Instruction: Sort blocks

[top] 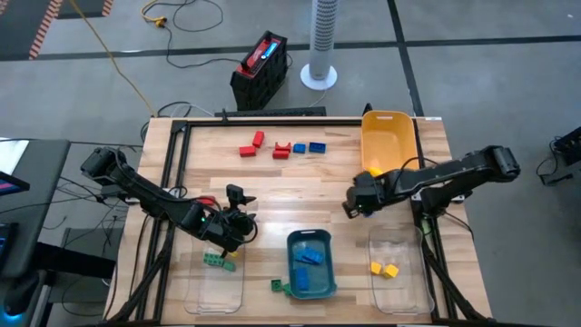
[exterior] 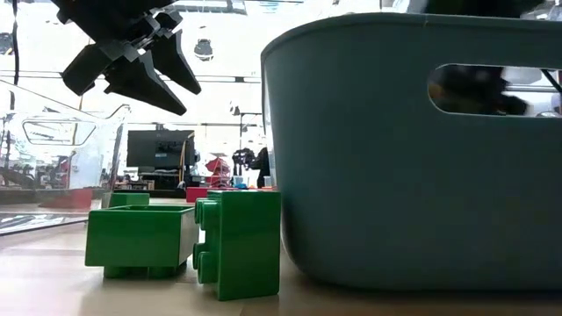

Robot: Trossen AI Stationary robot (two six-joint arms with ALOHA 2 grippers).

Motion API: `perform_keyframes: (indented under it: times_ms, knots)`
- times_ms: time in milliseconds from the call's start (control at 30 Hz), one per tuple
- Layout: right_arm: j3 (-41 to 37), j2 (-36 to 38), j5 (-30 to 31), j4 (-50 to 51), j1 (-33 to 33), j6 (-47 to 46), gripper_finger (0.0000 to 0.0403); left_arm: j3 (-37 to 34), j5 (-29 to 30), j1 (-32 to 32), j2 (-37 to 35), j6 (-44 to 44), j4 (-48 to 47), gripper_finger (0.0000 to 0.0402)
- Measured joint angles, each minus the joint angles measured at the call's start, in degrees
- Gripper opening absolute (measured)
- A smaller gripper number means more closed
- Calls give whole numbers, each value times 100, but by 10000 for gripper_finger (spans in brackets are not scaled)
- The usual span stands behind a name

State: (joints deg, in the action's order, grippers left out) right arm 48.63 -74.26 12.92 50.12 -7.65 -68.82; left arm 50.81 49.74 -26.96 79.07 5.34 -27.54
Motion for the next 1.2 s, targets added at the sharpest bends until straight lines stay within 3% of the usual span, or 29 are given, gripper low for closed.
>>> perform_keyframes:
  times_ms: [167, 333, 500, 767, 1000, 1200]
  knots:
    - [510, 0, 521, -1144, -157, 1005, 123, 0, 0, 0, 0, 0, -2, 263]
    - [628, -38, 768, -3136, -646, 2313, 123, 0, -6, 0, 0, -47, -59, 263]
    - [641, -508, 856, -4444, -1129, 3004, 123, 0, -169, -2, 0, -66, 2, 263]
    - [1424, -2002, 534, -4308, -1469, 3189, 123, 0, -528, -2, 0, -66, 6, 263]
    - [2380, -2763, 351, -2706, -1599, 3081, 126, 0, -898, -29, 0, 159, 39, 263]
    - [2578, -3029, 188, -2247, -1596, 2762, 184, 0, -896, -68, 0, 538, 290, 263]
